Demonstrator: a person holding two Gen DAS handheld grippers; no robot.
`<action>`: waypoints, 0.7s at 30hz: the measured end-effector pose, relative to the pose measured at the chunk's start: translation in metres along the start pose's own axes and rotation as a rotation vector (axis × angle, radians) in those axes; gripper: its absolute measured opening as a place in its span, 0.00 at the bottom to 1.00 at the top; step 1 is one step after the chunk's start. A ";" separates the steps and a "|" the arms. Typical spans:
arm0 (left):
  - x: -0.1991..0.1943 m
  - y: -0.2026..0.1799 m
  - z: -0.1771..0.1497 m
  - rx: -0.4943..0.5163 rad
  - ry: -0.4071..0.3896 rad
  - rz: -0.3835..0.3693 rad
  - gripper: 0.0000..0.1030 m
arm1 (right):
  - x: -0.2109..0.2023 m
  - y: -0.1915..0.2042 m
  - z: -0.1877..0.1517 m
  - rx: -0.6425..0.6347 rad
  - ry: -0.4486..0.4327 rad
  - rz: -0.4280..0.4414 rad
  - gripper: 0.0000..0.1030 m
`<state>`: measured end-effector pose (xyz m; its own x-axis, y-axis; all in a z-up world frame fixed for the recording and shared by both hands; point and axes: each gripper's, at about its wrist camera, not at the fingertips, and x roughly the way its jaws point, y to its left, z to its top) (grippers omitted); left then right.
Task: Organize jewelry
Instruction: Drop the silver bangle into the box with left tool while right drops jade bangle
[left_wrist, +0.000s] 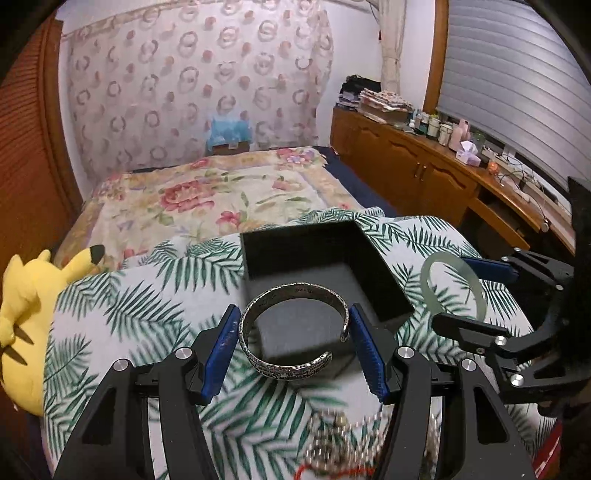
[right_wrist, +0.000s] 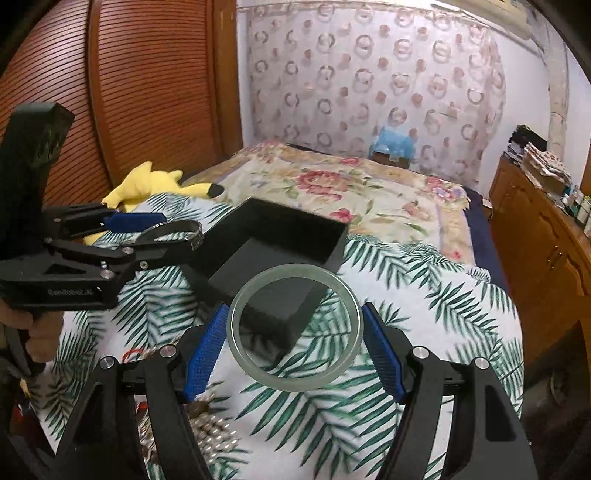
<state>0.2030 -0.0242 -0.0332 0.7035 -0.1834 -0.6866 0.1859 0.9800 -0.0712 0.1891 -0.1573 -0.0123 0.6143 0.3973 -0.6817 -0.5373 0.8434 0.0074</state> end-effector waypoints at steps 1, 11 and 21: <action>0.004 0.000 0.002 -0.001 0.005 0.002 0.56 | 0.000 -0.002 0.001 0.005 -0.002 -0.001 0.72; 0.032 -0.002 0.025 -0.003 0.014 0.007 0.56 | 0.007 -0.014 0.008 0.018 -0.007 -0.011 0.72; 0.012 0.014 0.018 -0.033 -0.016 0.017 0.58 | 0.023 -0.008 0.016 0.006 -0.007 0.014 0.73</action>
<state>0.2259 -0.0142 -0.0294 0.7173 -0.1677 -0.6763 0.1512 0.9849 -0.0839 0.2165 -0.1490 -0.0160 0.6106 0.4116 -0.6766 -0.5425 0.8398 0.0213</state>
